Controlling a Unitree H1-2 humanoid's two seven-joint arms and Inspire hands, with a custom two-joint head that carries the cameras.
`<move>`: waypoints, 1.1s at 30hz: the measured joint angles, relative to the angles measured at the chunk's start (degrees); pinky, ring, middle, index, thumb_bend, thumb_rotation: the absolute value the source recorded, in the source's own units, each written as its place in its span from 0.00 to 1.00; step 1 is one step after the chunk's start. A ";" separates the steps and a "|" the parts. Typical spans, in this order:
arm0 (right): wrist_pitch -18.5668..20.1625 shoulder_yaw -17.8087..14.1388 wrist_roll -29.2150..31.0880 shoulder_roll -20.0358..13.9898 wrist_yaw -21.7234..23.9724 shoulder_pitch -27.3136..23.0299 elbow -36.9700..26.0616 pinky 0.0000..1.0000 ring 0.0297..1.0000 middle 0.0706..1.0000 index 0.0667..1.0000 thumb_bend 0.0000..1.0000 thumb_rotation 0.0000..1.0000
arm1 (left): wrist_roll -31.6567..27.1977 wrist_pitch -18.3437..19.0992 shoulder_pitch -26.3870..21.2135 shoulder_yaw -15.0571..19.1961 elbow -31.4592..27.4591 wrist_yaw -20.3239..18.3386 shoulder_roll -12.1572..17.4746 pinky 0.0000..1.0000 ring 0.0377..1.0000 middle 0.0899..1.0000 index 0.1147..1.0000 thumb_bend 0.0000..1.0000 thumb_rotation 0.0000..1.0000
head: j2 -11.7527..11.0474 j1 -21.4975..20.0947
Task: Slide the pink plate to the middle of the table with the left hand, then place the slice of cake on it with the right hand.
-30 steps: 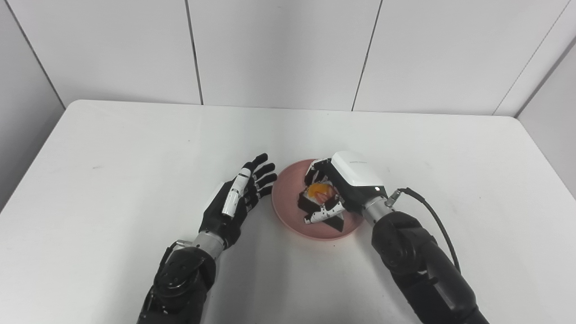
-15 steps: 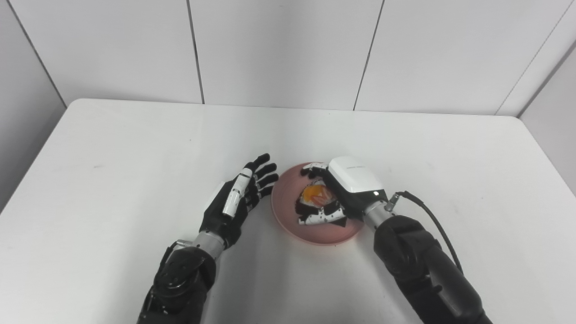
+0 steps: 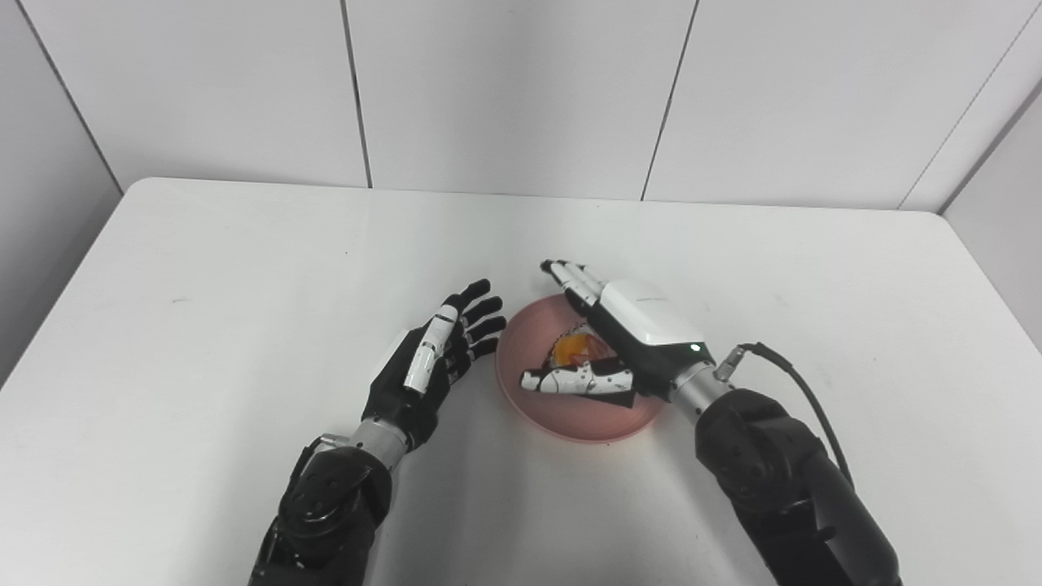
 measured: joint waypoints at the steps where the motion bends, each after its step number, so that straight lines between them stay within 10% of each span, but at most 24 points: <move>1: -0.92 -0.51 0.81 0.04 -0.69 0.33 -0.13 0.81 0.97 1.00 1.00 0.90 0.99 | 0.02 0.00 0.10 0.01 -0.09 0.00 0.04 0.87 0.88 0.90 0.88 0.39 0.99 | 0.00 0.00; 9: -11.19 -9.58 14.85 4.70 -12.03 6.15 1.13 0.97 1.00 1.00 1.00 0.89 1.00 | 2.73 -4.27 1.38 -0.67 0.15 -0.41 0.95 0.90 0.92 0.93 0.91 0.39 0.98 | -0.44 -0.09; 14: -11.76 -14.18 24.60 7.25 -13.72 11.03 1.82 1.00 1.00 1.00 1.00 0.89 1.00 | 7.48 -13.89 5.01 -0.87 1.02 0.57 1.08 0.97 0.99 1.00 0.99 0.40 1.00 | -0.70 0.35; 25: -13.34 -16.53 34.85 10.99 -15.03 20.21 5.11 1.00 1.00 1.00 1.00 0.47 1.00 | 13.34 -17.50 13.57 -0.77 -5.35 3.96 0.29 1.00 1.00 1.00 1.00 0.41 1.00 | -0.96 -0.09; 33: -16.90 -17.01 34.83 12.33 -17.71 18.27 10.76 1.00 1.00 1.00 1.00 0.39 1.00 | 12.49 -21.28 12.04 -0.26 -1.85 2.33 1.96 0.99 1.00 1.00 0.99 0.42 1.00 | -1.49 -1.13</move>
